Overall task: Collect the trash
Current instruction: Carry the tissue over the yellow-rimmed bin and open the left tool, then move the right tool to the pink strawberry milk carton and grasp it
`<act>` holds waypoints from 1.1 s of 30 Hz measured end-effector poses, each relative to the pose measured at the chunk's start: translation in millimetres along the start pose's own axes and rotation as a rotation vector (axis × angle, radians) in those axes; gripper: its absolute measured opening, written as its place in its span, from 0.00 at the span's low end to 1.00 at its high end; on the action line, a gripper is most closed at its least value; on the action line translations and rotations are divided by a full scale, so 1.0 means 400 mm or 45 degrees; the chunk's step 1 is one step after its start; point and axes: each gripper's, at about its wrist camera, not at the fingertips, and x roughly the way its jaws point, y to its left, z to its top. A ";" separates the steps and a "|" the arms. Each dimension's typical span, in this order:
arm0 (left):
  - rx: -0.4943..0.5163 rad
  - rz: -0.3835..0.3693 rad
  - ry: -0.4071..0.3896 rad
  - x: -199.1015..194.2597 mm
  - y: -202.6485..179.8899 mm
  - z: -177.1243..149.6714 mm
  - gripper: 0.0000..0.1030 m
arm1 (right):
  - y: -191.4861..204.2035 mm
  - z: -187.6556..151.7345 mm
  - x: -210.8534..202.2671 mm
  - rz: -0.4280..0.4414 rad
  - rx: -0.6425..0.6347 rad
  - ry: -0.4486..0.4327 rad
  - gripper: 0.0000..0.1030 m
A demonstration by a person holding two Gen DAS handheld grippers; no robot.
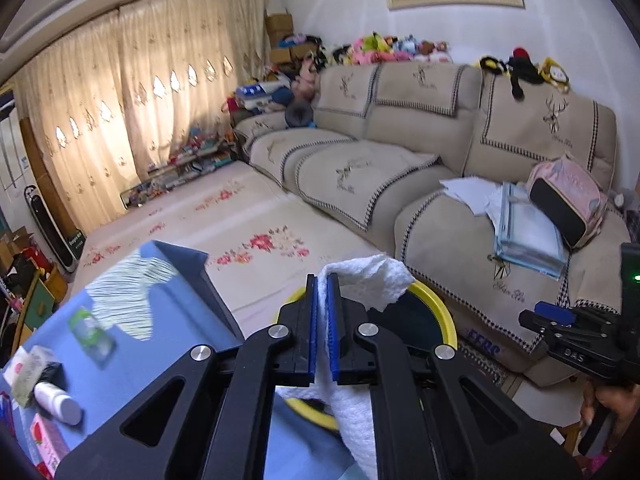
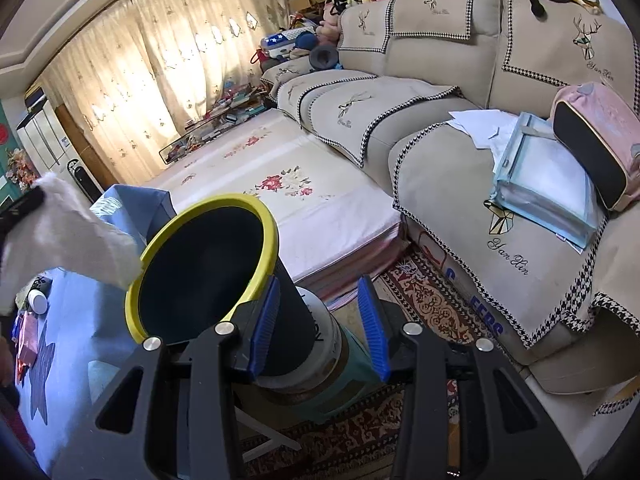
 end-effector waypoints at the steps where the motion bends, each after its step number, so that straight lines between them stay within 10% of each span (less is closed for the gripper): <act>1: -0.001 -0.015 0.018 0.022 -0.007 0.001 0.09 | 0.000 -0.001 0.001 0.002 0.002 0.001 0.38; 7: -0.001 -0.016 0.063 0.094 -0.029 0.000 0.49 | 0.001 -0.001 0.008 0.010 0.005 0.013 0.39; 12: -0.068 -0.018 0.058 0.065 0.014 -0.007 0.49 | 0.002 -0.003 0.010 0.010 0.006 0.016 0.39; 24: -0.272 0.155 -0.095 -0.288 0.211 -0.145 0.85 | 0.130 -0.025 0.016 0.114 -0.112 0.051 0.42; 33: -0.527 0.459 -0.071 -0.566 0.439 -0.375 0.95 | 0.487 -0.115 0.006 0.400 -0.400 0.114 0.43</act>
